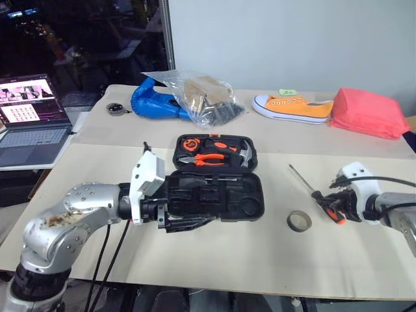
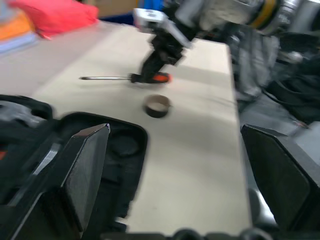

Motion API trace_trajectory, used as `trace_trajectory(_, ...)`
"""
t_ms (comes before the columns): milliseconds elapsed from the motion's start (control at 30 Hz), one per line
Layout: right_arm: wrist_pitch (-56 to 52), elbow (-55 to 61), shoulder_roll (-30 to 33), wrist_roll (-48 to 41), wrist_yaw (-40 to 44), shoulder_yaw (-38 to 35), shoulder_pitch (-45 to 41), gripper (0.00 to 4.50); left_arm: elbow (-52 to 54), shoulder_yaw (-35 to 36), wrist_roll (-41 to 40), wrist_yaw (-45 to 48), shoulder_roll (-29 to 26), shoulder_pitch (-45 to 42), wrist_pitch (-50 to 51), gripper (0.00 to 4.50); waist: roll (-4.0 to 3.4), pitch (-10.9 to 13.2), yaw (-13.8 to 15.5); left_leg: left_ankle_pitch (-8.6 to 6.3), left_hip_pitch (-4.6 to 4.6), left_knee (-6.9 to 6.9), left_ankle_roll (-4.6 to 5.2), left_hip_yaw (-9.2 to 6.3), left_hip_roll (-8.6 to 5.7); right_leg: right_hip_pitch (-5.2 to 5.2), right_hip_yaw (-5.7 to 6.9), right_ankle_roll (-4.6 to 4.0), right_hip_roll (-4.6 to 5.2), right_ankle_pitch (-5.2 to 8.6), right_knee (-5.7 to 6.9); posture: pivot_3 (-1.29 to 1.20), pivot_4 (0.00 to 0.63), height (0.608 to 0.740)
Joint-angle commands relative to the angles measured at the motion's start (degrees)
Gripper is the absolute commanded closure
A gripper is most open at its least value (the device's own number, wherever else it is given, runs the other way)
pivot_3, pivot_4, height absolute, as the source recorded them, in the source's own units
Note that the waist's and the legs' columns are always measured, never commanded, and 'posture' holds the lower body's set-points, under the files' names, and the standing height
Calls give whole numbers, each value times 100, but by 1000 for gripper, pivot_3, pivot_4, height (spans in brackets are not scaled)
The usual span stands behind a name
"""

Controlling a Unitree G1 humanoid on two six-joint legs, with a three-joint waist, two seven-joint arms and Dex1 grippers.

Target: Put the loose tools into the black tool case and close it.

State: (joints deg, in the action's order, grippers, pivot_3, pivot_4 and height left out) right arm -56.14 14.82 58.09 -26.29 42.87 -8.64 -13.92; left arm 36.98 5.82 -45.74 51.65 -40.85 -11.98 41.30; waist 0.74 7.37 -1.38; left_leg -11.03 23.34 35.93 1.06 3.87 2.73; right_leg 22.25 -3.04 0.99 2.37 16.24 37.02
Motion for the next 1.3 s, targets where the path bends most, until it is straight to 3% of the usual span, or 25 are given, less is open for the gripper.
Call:
trace_trajectory(33,497,695,92,-161,744,584,-1145,3896,172,1002,-643,230,-168,770,-75,0,-4,12,-81,0,-4,-1,0,0,5,2,-5,0,-9,0,1,0,150,740)
trace_trajectory(233,1675,-645,-840,1152,1683,2828,-3177,3896,139,2013,-574,584,-440,2140,-292,0,36,39,-121,0,-21,-7,0,-3,23,2,1,-16,-15,1,6,0,150,740)
trace_trajectory(400,2642,-1685,-1344,1954,2329,3734,-3792,3896,125,2534,-504,678,-407,2858,-562,0,35,45,33,0,-4,-7,-1,8,12,17,16,-22,19,-2,0,0,150,740)
trace_trajectory(633,3238,-2417,-1710,2577,2750,4107,-3922,3896,236,2691,-554,586,-348,3148,-752,0,35,45,71,-9,32,-17,-10,5,17,50,28,-30,22,1,3,0,150,740)
trace_trajectory(1233,4179,-3461,-2187,3422,3073,4211,-3912,3897,130,2430,-460,517,-392,3028,-983,0,34,45,63,-8,-17,-12,-11,0,20,5,38,-42,22,-2,10,0,150,740)
trace_trajectory(1300,4412,-3473,-2183,3466,3060,4142,-3917,2852,132,2432,-463,516,-396,3033,-973,0,34,45,61,-8,-18,-10,-11,1,20,4,38,-42,23,-2,9,0,150,740)
